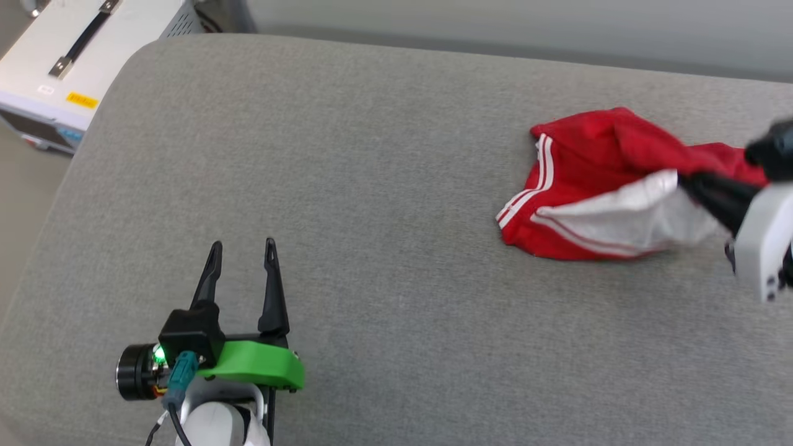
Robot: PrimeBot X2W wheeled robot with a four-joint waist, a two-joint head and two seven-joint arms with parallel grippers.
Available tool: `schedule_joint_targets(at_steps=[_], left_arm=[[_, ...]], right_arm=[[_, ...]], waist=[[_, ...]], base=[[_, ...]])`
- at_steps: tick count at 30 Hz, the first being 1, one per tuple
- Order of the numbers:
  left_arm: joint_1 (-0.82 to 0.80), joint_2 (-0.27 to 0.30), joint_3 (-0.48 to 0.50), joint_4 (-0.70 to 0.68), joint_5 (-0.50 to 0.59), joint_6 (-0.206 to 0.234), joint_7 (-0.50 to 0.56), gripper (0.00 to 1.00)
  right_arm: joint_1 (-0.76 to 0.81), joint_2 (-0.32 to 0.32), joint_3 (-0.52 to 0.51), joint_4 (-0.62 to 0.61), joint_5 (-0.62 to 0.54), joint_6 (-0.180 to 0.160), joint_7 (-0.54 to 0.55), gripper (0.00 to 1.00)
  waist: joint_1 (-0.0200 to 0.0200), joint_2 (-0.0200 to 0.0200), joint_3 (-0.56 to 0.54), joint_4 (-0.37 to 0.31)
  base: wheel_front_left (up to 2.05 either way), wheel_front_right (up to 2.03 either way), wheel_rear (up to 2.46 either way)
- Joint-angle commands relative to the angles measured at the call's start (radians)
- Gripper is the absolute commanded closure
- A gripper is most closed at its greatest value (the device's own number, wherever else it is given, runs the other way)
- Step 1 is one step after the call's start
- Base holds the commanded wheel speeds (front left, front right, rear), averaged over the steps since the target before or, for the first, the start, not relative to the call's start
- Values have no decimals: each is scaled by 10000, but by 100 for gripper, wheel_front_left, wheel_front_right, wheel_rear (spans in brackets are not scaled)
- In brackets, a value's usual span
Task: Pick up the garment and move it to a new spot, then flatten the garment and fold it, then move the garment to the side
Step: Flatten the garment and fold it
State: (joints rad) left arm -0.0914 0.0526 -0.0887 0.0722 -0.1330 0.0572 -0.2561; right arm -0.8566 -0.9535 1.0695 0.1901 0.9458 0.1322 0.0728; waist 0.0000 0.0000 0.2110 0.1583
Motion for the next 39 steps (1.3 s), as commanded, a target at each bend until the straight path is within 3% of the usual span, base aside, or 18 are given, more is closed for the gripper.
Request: schedule_joint_targets(at_steps=[1,6,11,15,16,17,22,31,32,33,39], left_arm=[[177,-24,43,-24,95,-27,-57,0],[352,-24,58,-53,119,-25,-57,0],[261,-24,-62,-24,102,-67,-57,0],[196,-24,-94,55,113,-111,-57,0],[198,-24,-87,62,121,-116,-57,0],[217,-24,-64,71,137,-119,-57,0],[352,-24,42,84,213,-171,-57,0],[524,-24,196,-120,348,-194,-57,0],[537,-24,211,-143,363,-196,-57,0],[555,-24,242,-195,409,-223,-57,0],[555,-24,230,-208,450,-269,-57,0]], right_arm=[[676,-120,-84,-53,137,-15,-129,100],[2737,-123,-564,373,430,-15,-612,100],[4594,541,-817,1370,715,-15,-823,100],[5136,1166,-1204,2115,526,-15,-1323,100],[5192,1320,-1438,2233,590,-15,-1542,57],[5228,1470,-1688,2299,598,-15,-1786,0],[5346,1615,-2994,2140,132,-15,-2926,0],[6524,1868,-6100,274,-1195,-15,-3282,0],[6652,1992,-6465,91,-1400,-15,-3290,0],[7110,2584,-7553,-593,-2184,-15,-3296,0],[7783,4155,-8935,-1506,-3672,-15,-2993,0]], waist=[[0,0,-361,-441],[0,0,-375,-675],[0,0,-287,-714],[0,0,-279,-732],[0,0,-292,-745],[0,0,-328,-775],[0,0,-500,-861],[0,0,-810,-992],[0,0,-837,-1000],[0,0,-915,-1005],[0,0,-1039,-943]], base=[[0,0,0],[0,0,0],[0,0,0],[0,0,0],[0,0,0],[0,0,0],[0,0,0],[0,0,0],[0,0,0],[0,0,0],[0,0,0]])
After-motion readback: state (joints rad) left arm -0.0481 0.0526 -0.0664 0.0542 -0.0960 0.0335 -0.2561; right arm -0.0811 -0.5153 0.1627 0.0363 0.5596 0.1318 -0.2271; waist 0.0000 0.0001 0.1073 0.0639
